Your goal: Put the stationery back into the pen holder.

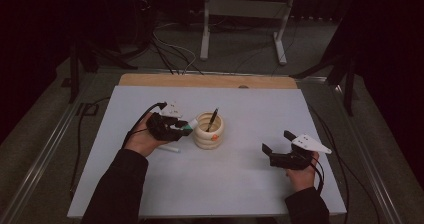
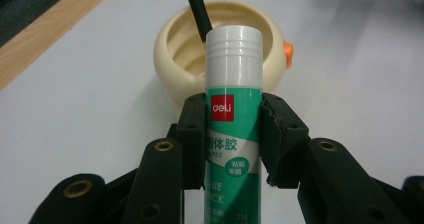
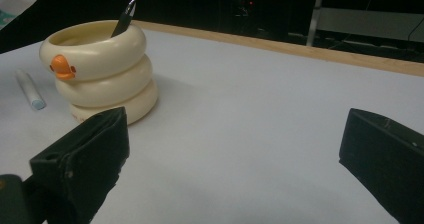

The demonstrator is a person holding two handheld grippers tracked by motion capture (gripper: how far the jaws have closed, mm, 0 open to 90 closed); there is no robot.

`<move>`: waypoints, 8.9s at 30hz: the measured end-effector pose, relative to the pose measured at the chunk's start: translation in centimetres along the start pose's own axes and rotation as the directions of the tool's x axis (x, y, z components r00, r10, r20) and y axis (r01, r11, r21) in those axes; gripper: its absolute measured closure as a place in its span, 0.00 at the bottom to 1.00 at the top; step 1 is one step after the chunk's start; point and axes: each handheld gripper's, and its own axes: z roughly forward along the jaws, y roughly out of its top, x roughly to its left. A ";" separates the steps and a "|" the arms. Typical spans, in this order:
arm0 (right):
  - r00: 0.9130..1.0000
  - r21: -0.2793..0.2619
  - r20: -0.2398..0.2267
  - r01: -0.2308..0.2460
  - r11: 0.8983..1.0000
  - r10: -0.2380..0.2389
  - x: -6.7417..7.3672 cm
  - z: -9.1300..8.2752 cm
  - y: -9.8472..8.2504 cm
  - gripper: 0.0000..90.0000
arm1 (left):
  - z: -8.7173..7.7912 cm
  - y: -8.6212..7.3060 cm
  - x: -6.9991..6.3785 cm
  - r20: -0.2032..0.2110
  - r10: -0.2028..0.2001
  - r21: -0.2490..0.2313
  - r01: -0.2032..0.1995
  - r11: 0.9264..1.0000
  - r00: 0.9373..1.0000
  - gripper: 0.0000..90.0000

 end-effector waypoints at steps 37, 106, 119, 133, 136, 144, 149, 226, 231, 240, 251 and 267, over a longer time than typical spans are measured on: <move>1.000 -0.001 -0.002 -0.002 1.000 0.002 -0.1 0.0 0.0 0.00 | 2.6 3.9 1.3 -0.019 -0.075 -0.065 0.074 0.995 0.997 0.74; 1.000 -0.005 -0.001 -0.003 1.000 0.003 -0.2 0.0 0.0 0.00 | 8.4 3.8 1.1 -0.063 -0.188 -0.093 0.181 0.979 0.980 0.73; 1.000 -0.002 -0.002 -0.004 1.000 0.004 -0.2 0.0 0.0 0.00 | 8.7 3.8 0.9 -0.066 -0.173 -0.075 0.168 0.983 0.983 0.73; 1.000 0.001 0.001 -0.005 1.000 0.005 -0.2 0.0 0.0 0.00 | 8.8 3.6 0.8 -0.072 -0.165 -0.063 0.161 0.985 0.984 0.72; 1.000 0.001 0.001 -0.005 1.000 0.005 -0.2 0.0 0.0 0.00 | 8.7 3.6 0.7 -0.076 -0.162 -0.063 0.157 0.985 0.984 0.72; 1.000 0.003 0.000 -0.005 1.000 0.005 -0.2 0.1 0.0 0.00 | 8.7 2.8 0.4 -0.070 -0.153 -0.056 0.150 0.987 0.986 0.72; 1.000 0.005 -0.001 -0.004 1.000 0.004 -0.2 0.1 0.0 0.00 | 8.7 2.7 0.4 -0.070 -0.147 -0.040 0.145 0.989 0.987 0.71; 1.000 0.010 -0.002 -0.019 1.000 0.019 -0.5 0.0 0.0 0.00 | 1.5 -0.5 2.8 -0.118 -0.176 -0.035 0.173 0.984 0.977 0.01; 1.000 0.008 -0.002 -0.017 1.000 0.017 -0.5 0.0 0.0 0.00 | 1.0 -1.2 3.2 -0.128 -0.187 -0.032 0.185 0.982 0.974 0.01; 1.000 -0.002 -0.010 -0.020 1.000 0.020 -0.6 -0.2 0.1 0.00 | 0.2 -2.6 3.8 -0.151 -0.208 -0.041 0.204 0.978 0.966 0.01; 1.000 -0.016 0.004 -0.014 1.000 0.014 -0.6 -0.6 0.2 0.00 | -0.1 -4.0 4.1 -0.181 -0.207 -0.027 0.206 0.978 0.962 0.01; 1.000 -0.011 0.009 -0.014 1.000 0.014 -0.6 -0.6 0.2 0.00 | -0.5 -5.8 4.5 -0.193 -0.186 0.055 0.200 0.978 0.963 0.01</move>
